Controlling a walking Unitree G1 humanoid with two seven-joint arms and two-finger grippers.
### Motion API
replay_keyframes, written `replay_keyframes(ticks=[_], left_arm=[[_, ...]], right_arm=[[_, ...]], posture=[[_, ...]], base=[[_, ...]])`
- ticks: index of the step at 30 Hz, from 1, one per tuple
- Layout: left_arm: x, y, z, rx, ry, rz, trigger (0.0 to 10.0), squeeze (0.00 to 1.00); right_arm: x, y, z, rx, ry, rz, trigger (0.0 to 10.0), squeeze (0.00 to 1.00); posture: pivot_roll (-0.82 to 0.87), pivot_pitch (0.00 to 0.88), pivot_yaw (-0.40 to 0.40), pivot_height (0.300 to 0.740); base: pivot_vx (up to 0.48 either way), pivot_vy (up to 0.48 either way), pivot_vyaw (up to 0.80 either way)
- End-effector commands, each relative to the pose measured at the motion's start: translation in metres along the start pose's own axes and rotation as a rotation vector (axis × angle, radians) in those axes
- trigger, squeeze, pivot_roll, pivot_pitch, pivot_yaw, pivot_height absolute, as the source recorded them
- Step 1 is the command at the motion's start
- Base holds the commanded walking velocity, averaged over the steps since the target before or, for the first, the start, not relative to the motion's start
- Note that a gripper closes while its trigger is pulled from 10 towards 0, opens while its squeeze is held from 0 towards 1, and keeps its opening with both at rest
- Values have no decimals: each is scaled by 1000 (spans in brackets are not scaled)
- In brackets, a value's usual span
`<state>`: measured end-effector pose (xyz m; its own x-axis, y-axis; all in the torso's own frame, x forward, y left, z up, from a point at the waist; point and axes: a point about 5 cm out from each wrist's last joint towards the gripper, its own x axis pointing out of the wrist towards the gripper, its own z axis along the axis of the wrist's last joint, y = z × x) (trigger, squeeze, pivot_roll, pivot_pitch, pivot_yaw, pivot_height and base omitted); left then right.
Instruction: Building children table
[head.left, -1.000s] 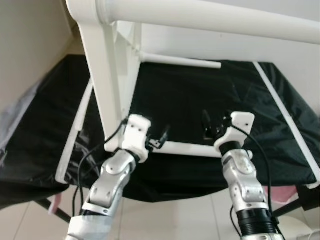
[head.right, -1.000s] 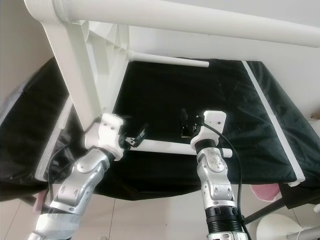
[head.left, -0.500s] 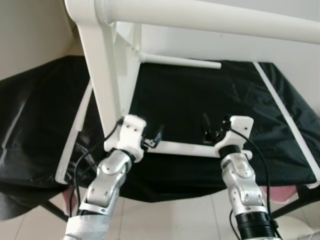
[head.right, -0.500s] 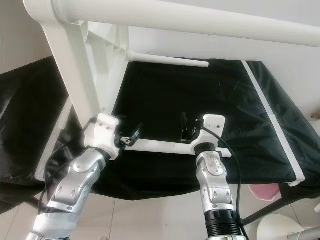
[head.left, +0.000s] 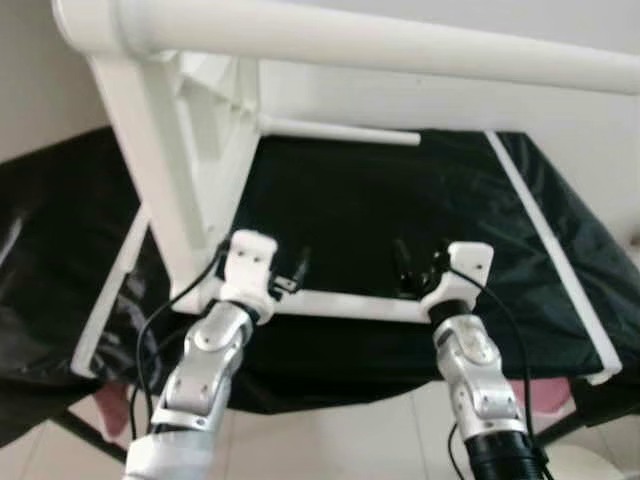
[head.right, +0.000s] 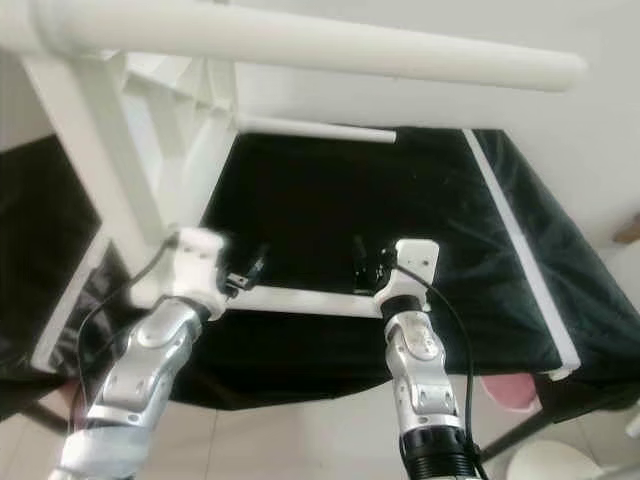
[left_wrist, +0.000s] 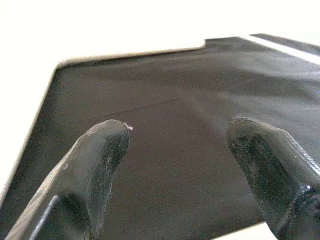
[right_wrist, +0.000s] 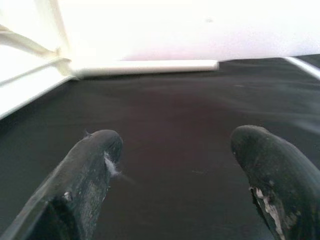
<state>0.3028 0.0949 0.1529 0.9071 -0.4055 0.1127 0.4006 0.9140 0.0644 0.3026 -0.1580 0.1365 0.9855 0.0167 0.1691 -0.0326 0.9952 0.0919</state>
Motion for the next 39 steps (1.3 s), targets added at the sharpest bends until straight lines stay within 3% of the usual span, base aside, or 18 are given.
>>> replay_keyframes(ticks=[1, 17, 25, 30, 35, 37, 39], left_arm=[[0, 3, -2, 15, 7, 21, 10000, 0], [6, 12, 5, -107, -3, 100, 10000, 0], [11, 6, 11, -88, -21, 64, 10000, 0], [18, 12, 11, -76, -15, 106, 10000, 0], [11, 23, 9, -156, -2, 156, 10000, 0], [2, 29, 0, -149, 37, 175, 10000, 0], [2, 29, 0, -149, 37, 175, 10000, 0]], right_arm=[[1, 3, -1, -2, -1, 11, 10000, 0], [1, 7, 1, -14, -2, 54, 10000, 0], [5, 12, -1, -6, 23, 86, 10000, 0], [13, 21, 1, -44, 17, 119, 10000, 0], [16, 25, 10, -104, -53, 131, 10000, 0], [15, 26, 11, -116, -68, 135, 10000, 0], [15, 26, 11, -116, -68, 135, 10000, 0]], posture=[[-13, 22, -15, 740], [-8, 15, -41, 740], [8, 20, -90, 740], [16, 24, -89, 740], [18, 31, -65, 740], [16, 37, -41, 740], [16, 37, -41, 740]], base=[[0, -300, 0], [0, -74, 0], [0, 0, 0], [0, 0, 0], [0, 0, 0], [0, 0, 0], [0, 0, 0]])
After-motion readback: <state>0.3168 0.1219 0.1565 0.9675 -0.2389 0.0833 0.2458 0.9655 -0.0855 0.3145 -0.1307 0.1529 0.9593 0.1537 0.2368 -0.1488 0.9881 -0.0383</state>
